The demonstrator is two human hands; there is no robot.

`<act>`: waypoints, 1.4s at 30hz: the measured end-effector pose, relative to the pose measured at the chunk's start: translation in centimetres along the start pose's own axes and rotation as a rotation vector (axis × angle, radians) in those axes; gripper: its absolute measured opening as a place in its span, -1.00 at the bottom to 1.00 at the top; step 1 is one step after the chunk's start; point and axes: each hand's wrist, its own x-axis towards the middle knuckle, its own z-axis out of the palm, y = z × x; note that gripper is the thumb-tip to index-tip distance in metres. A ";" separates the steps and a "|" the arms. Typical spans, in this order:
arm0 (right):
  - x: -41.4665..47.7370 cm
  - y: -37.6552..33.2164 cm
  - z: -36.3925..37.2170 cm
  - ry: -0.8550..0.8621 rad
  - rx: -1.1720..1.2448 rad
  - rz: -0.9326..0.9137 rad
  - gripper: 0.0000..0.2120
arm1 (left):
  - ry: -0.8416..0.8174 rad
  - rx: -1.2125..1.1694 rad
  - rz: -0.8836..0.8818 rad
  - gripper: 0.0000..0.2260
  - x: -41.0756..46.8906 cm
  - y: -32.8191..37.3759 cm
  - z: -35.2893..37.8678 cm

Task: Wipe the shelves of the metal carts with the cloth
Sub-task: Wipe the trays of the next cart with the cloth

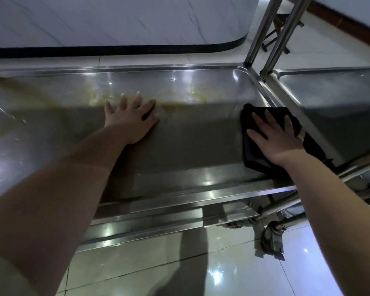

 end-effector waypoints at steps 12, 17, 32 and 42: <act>2.5 -22.3 1.3 -0.007 0.033 -0.400 -0.37 | 0.029 -0.036 -0.077 -0.54 -0.2 -0.3 0.2; 7.4 -10.9 -0.8 0.017 0.079 -0.156 -0.37 | 0.025 -0.041 -0.067 -0.54 -0.2 0.0 0.4; 6.6 -22.5 0.6 0.037 0.042 -0.500 -0.42 | 0.047 -0.047 -0.078 -0.51 -0.3 0.1 0.5; 13.2 -5.6 -2.1 0.031 -0.022 -0.072 -0.42 | 0.044 -0.023 -0.103 -0.52 0.1 0.4 1.0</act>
